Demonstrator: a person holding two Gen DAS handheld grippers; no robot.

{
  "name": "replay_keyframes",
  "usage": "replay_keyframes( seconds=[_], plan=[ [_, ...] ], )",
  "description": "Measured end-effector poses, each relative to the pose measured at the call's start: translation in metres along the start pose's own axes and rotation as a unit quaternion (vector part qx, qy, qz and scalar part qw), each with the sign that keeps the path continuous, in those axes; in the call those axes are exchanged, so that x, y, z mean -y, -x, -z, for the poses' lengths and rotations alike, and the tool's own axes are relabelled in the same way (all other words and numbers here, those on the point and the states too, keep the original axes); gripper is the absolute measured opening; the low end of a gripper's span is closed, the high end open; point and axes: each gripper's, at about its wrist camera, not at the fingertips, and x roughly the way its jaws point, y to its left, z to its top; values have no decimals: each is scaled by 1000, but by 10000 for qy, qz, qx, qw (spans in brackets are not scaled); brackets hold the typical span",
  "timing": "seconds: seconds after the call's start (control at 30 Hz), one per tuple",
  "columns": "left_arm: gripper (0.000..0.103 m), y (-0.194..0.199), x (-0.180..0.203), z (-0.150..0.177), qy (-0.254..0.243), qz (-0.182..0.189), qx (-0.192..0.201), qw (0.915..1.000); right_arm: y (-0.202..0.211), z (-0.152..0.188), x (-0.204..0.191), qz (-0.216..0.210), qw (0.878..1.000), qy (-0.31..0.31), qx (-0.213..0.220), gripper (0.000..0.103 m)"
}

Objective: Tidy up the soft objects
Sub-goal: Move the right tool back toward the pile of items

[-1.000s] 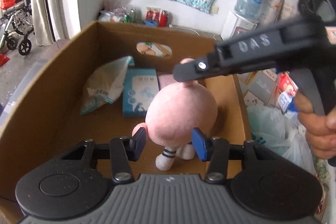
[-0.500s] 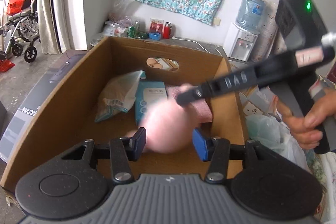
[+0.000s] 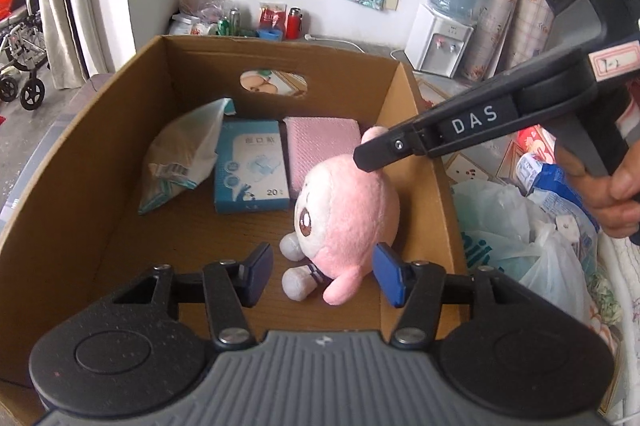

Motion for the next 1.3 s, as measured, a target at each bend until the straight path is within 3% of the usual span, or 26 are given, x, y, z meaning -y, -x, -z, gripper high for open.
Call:
replay_keyframes(
  seconds=[0.13,0.3,0.53,0.8,1.0,1.2,1.3],
  plan=[
    [57,0,5,0,-45,26,-22,10000,7,7,9,-125,9994,-289,149,24],
    [57,9,10,2,-60,24,33,10000,43,20,17,-175,9957,-661,632,35],
    [69,60,26,11,-98,148,662,9976,130,78,26,81,9840,-1232,1287,54],
    [72,107,71,35,-235,840,1139,9897,206,183,41,646,9648,-2047,1518,55],
    [72,116,119,58,-512,1313,1176,9830,230,258,55,957,9506,-2529,1524,56],
    [71,104,166,70,-777,1634,1141,9769,237,296,75,1033,9376,-2954,1516,56],
    [70,89,186,68,-786,1751,1132,9748,236,295,88,1025,9347,-3038,1533,56]
  ],
)
